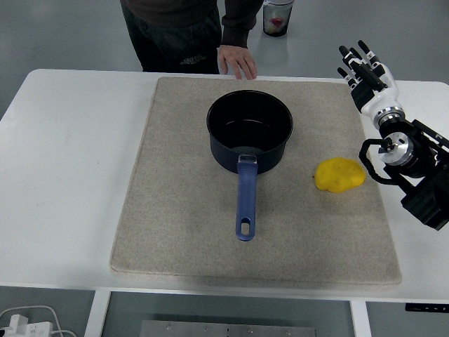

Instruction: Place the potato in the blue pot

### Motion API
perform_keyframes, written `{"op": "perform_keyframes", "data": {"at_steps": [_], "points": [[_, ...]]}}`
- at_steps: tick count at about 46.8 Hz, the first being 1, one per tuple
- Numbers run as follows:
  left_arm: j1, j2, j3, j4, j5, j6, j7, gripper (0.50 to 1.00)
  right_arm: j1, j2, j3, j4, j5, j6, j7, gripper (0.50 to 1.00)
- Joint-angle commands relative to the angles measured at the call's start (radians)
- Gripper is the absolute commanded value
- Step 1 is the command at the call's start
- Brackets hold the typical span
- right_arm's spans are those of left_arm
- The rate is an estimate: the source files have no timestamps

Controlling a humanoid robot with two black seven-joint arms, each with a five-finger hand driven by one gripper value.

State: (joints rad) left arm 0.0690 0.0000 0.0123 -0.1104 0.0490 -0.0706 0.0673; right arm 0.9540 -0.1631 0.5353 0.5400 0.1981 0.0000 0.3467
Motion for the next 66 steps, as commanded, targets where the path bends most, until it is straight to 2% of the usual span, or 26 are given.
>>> {"op": "perform_keyframes", "data": {"at_steps": [1,20,28,33,38,50,56,61,66], "points": [[0.0,0.0,0.0,0.0,0.0,0.0,-0.001,0.996,0.0,-0.001,0.0,0.0,-0.002,0.0,0.0,0.928],[0.0,0.0,0.0,0.0,0.0,0.0,0.0,0.996,-0.004,-0.006,-0.005,0.005,-0.023,0.014,-0.002,0.928],[0.0,0.0,0.0,0.0,0.0,0.0,0.0,0.996,-0.017,-0.058,-0.009,0.021,-0.219,0.084,-0.002,0.928],[0.0,0.0,0.0,0.001,0.0,0.0,0.0,0.996,-0.024,-0.127,-0.026,0.073,-0.373,0.152,-0.002,0.928],[0.0,0.0,0.0,0.0,0.0,0.0,0.0,0.996,-0.026,-0.223,-0.119,0.173,-0.505,0.199,0.002,0.928],[0.0,0.0,0.0,0.001,0.0,0.0,0.0,0.996,0.034,-0.463,-0.311,0.417,-0.646,0.236,0.084,0.928],[0.0,0.0,0.001,0.001,0.0,0.0,0.0,0.996,0.045,-0.57,-0.353,0.527,-0.72,0.242,0.109,0.928],[0.0,0.0,0.001,0.001,0.0,0.0,0.0,0.996,0.045,-0.634,-0.376,0.595,-0.796,0.242,0.136,0.928],[0.0,0.0,0.001,0.0,0.0,0.0,0.0,0.996,0.039,-0.67,-0.403,0.636,-0.842,0.241,0.158,0.928]]}}
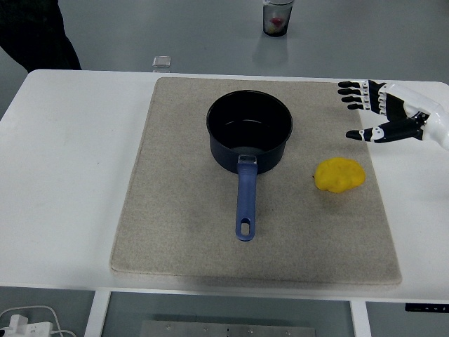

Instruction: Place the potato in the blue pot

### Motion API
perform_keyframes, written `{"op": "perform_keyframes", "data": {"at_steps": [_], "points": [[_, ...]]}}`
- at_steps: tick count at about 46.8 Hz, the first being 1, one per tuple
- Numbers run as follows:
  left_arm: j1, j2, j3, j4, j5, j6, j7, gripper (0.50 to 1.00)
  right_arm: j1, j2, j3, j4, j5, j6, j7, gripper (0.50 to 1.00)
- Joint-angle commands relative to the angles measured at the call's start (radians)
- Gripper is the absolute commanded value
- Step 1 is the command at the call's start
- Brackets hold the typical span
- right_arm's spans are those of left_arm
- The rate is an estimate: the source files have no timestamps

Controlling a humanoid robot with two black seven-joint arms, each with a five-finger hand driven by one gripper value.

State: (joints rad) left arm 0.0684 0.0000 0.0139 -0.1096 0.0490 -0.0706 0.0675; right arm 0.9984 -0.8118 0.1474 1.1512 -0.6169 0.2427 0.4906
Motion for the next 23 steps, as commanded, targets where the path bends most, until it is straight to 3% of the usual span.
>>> {"op": "perform_keyframes", "data": {"at_steps": [1,6,12,23], "points": [[0.001,0.0,0.0,-0.001,0.0,0.0,0.0,0.996,-0.009,-0.024,-0.017,0.033,-0.035,-0.005,0.019,0.928],[0.001,0.0,0.0,-0.001,0.0,0.0,0.0,0.996,-0.03,-0.029,-0.017,0.045,-0.083,-0.022,0.04,0.928],[0.001,0.0,0.0,-0.001,0.0,0.0,0.0,0.996,-0.055,-0.02,-0.015,0.045,-0.127,-0.091,0.068,0.928],[0.002,0.0,0.0,-0.001,0.0,0.0,0.0,0.996,-0.075,-0.01,-0.015,0.045,-0.13,-0.094,0.1,0.928]]}}
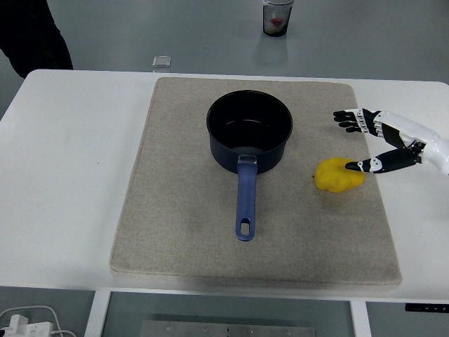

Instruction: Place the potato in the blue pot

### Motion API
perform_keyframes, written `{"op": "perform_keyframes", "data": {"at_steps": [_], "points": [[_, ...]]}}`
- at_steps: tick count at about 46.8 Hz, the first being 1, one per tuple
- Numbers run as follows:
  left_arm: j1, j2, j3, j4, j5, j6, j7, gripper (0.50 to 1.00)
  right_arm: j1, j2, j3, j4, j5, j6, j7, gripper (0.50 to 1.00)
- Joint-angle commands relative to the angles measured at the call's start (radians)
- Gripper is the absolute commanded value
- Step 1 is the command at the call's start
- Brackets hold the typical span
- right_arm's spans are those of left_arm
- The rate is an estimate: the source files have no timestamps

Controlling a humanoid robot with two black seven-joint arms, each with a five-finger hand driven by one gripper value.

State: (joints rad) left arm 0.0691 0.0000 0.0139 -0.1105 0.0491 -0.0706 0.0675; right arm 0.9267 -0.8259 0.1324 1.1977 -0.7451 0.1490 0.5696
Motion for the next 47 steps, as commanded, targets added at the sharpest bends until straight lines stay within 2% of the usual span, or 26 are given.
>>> {"op": "perform_keyframes", "data": {"at_steps": [1,13,20,38,47], "points": [[0.0,0.0,0.0,0.0,0.0,0.0,0.0,0.996,-0.003,0.004,-0.002,-0.001,-0.006,0.0,0.029,0.928],[0.001,0.0,0.0,0.0,0.0,0.0,0.0,0.996,-0.049,0.014,0.0,-0.001,-0.08,-0.011,0.041,0.928],[0.0,0.0,0.0,0.0,0.0,0.0,0.0,0.996,-0.062,0.019,0.0,-0.009,-0.086,-0.042,0.041,0.928],[0.0,0.0,0.0,0.002,0.0,0.0,0.0,0.996,-0.097,0.117,0.004,-0.067,-0.118,-0.095,0.041,0.928],[0.0,0.0,0.0,0.0,0.0,0.0,0.0,0.996,-0.095,0.126,0.007,-0.079,-0.118,-0.1,0.041,0.928]]}}
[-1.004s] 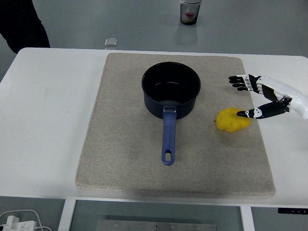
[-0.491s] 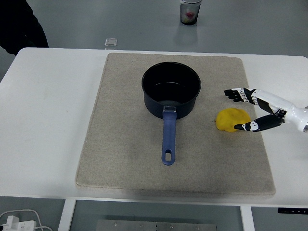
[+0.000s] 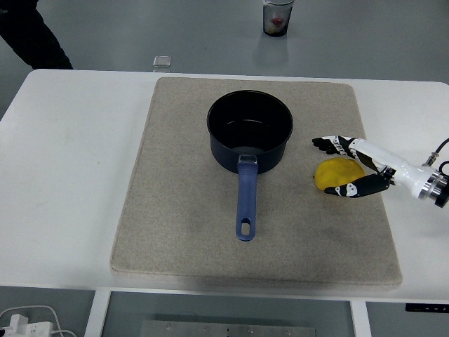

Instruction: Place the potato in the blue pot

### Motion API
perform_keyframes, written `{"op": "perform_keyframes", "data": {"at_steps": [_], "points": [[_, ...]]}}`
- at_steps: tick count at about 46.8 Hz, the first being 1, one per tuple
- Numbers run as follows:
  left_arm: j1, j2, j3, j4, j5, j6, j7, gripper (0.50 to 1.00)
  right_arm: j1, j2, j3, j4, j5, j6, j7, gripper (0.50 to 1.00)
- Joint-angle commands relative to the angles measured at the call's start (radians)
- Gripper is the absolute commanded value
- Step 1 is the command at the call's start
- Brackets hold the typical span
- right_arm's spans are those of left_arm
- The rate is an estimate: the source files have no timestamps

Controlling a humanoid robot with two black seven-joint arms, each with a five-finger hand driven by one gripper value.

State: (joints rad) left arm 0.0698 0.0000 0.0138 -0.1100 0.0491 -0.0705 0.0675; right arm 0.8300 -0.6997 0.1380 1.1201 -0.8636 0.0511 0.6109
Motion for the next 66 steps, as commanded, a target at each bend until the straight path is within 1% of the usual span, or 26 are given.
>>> {"op": "perform_keyframes", "data": {"at_steps": [1,23,30,32,33,37,40,41,42,53,66], "points": [[-0.001,0.0,0.0,0.001,0.0,0.0,0.0,0.996,0.001,0.0,0.002,-0.002,0.0,-0.002,0.0,0.928],[-0.001,0.0,0.0,0.001,0.0,0.0,0.0,0.996,-0.014,0.006,0.009,-0.014,0.0,-0.002,0.0,0.928],[-0.001,0.0,0.0,0.001,0.0,0.0,0.0,0.996,-0.022,0.013,0.008,-0.014,0.0,-0.019,0.0,0.919],[-0.001,0.0,0.0,0.001,0.0,0.0,0.0,0.996,-0.022,0.014,0.008,-0.016,0.0,-0.024,0.0,0.899],[-0.001,0.0,0.0,0.001,0.0,0.0,0.0,0.996,-0.022,0.014,0.008,-0.016,0.0,-0.028,0.0,0.881],[-0.001,0.0,0.0,0.001,0.0,0.0,0.0,0.996,-0.022,0.014,0.006,-0.022,0.0,-0.034,0.0,0.764],[-0.001,0.0,0.0,0.001,0.0,0.0,0.0,0.996,-0.022,0.014,0.006,-0.029,0.0,-0.036,0.0,0.609],[0.001,0.0,0.0,0.001,0.0,0.0,0.0,0.996,-0.022,0.014,0.006,-0.034,0.0,-0.036,0.0,0.534],[-0.001,0.0,0.0,0.001,0.0,0.0,0.0,0.996,-0.022,0.014,0.006,-0.036,0.0,-0.037,0.0,0.5],[-0.001,0.0,0.0,0.001,0.0,0.0,0.0,0.996,-0.022,0.014,0.008,-0.042,0.003,-0.056,0.0,0.5],[-0.001,0.0,0.0,0.001,0.0,0.0,0.0,0.996,-0.022,0.011,0.005,-0.051,0.003,-0.063,0.0,0.5]]}}
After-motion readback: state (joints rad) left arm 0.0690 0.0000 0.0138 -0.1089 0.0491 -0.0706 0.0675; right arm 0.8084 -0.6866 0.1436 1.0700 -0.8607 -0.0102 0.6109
